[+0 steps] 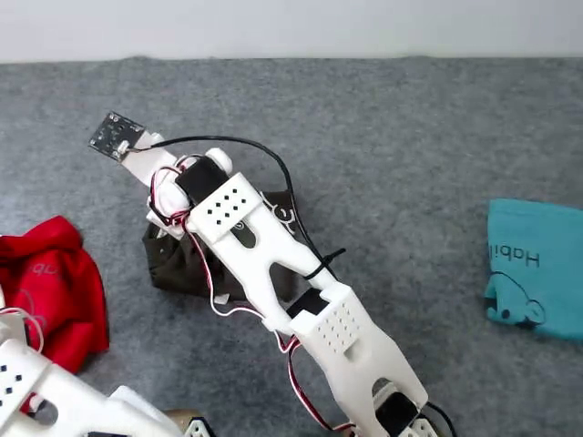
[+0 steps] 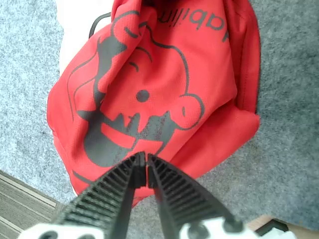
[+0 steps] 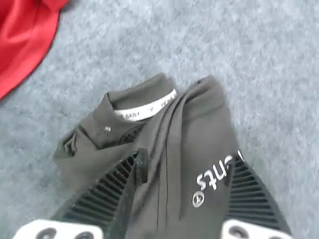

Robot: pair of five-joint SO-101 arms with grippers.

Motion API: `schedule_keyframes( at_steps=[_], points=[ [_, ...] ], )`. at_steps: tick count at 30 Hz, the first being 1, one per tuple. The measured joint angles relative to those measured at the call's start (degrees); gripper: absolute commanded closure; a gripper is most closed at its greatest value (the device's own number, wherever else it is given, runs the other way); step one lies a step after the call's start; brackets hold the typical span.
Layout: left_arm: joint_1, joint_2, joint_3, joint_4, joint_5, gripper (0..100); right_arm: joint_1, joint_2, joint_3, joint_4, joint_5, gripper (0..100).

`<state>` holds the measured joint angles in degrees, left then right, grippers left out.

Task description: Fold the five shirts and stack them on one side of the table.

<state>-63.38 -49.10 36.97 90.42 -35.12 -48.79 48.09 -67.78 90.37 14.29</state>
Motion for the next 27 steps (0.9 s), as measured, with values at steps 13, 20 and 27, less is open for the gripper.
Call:
schedule_keyframes(
  at_steps=[13,20,27],
  points=[
    [0.0,0.0,0.0,0.0,0.0,98,11.25,0.53,6.51,6.86,10.37,98.9],
    [0.0,0.0,0.0,0.0,0.0,98,10.81,7.12,10.64,0.7,13.54,98.9],
    [0.0,0.0,0.0,0.0,0.0,98,-1.49,8.09,5.01,5.54,13.8,98.9]
  ],
)
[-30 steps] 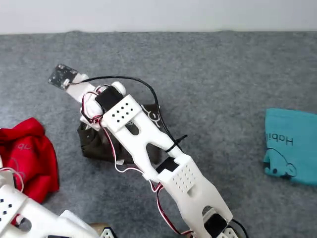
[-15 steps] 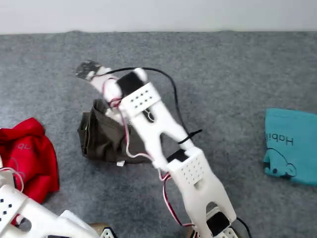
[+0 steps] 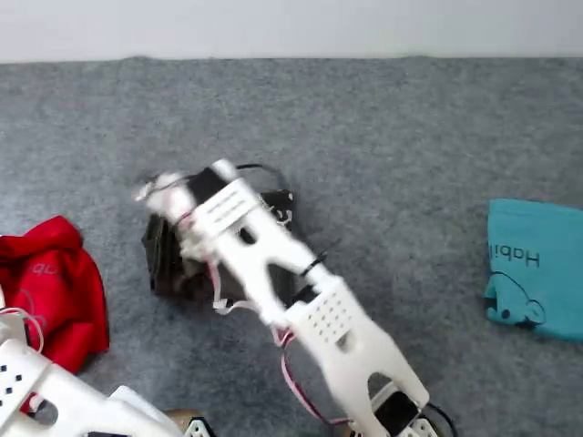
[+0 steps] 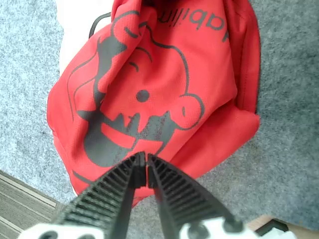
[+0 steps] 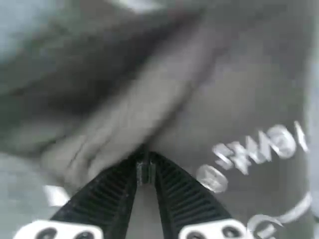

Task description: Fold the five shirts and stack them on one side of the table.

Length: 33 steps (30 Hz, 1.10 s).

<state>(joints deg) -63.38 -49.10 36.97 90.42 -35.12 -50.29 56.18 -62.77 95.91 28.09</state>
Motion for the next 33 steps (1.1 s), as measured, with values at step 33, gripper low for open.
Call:
schedule_keyframes(
  at_steps=[33],
  points=[
    [0.0,0.0,2.11,0.0,-0.26,98,-10.11,10.37,-20.57,4.57,0.0,98.9]
  ],
)
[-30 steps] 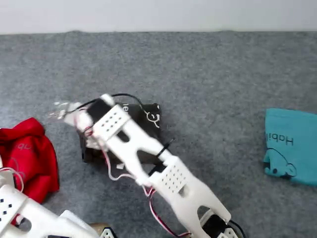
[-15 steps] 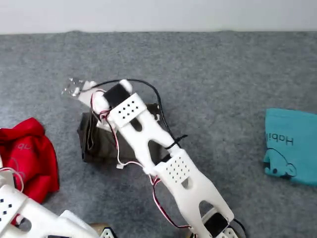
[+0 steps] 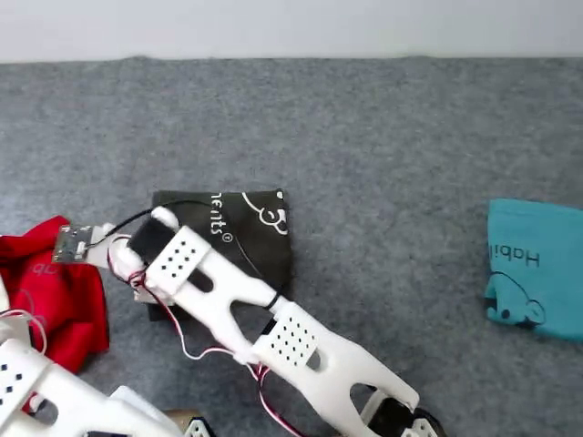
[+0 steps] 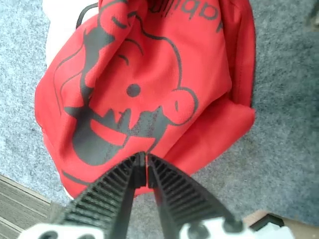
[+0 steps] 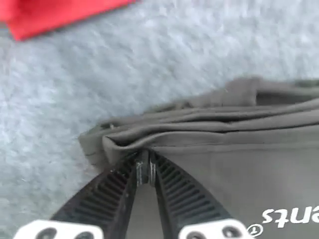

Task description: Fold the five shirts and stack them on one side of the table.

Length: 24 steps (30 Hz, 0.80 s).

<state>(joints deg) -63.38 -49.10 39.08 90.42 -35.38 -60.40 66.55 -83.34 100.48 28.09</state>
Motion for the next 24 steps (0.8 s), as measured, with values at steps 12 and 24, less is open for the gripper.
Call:
schedule_keyframes(
  at_steps=[12,24],
  points=[
    [0.0,0.0,0.0,0.0,0.0,98,6.86,-0.09,-5.71,0.0,-0.53,98.9],
    [0.0,0.0,0.0,0.0,0.0,98,1.85,-0.09,10.2,0.0,-6.59,98.9]
  ],
)
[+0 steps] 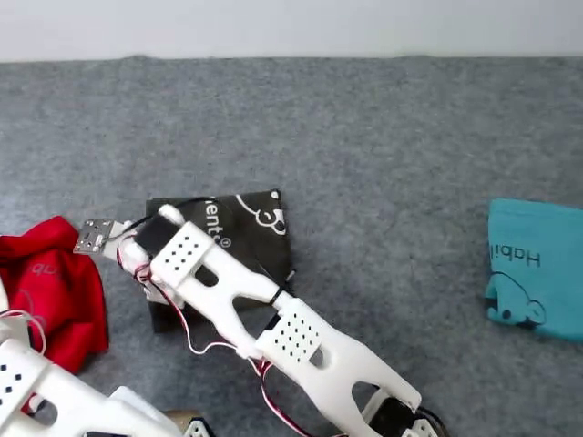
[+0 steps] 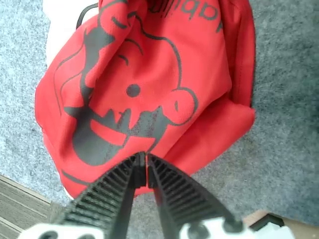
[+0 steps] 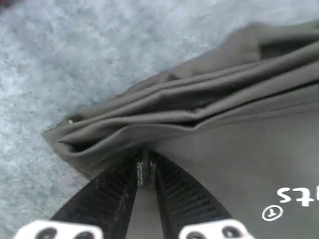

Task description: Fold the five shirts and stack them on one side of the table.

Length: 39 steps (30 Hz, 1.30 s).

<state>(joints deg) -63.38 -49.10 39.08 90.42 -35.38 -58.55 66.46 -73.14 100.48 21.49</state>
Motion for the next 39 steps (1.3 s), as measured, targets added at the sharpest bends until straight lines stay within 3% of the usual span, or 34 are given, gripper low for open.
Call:
schedule_keyframes(
  at_steps=[10,15,20,23,31,39],
  points=[
    [0.0,0.0,0.0,0.0,0.0,98,3.25,-7.56,-3.34,0.0,-1.32,98.7],
    [0.0,0.0,0.0,0.0,0.0,98,6.68,-13.19,-2.46,0.18,-9.93,98.3],
    [0.0,0.0,0.0,0.0,0.0,98,9.14,-23.12,9.41,0.18,-18.11,97.6],
    [0.0,0.0,0.0,0.0,0.0,98,11.08,-30.07,19.69,0.18,-22.77,89.7],
    [0.0,0.0,0.0,0.0,0.0,98,17.05,-36.66,37.98,0.18,-43.78,53.4],
    [0.0,0.0,0.0,0.0,0.0,98,17.05,-31.38,38.24,0.18,-52.75,51.3]
  ],
)
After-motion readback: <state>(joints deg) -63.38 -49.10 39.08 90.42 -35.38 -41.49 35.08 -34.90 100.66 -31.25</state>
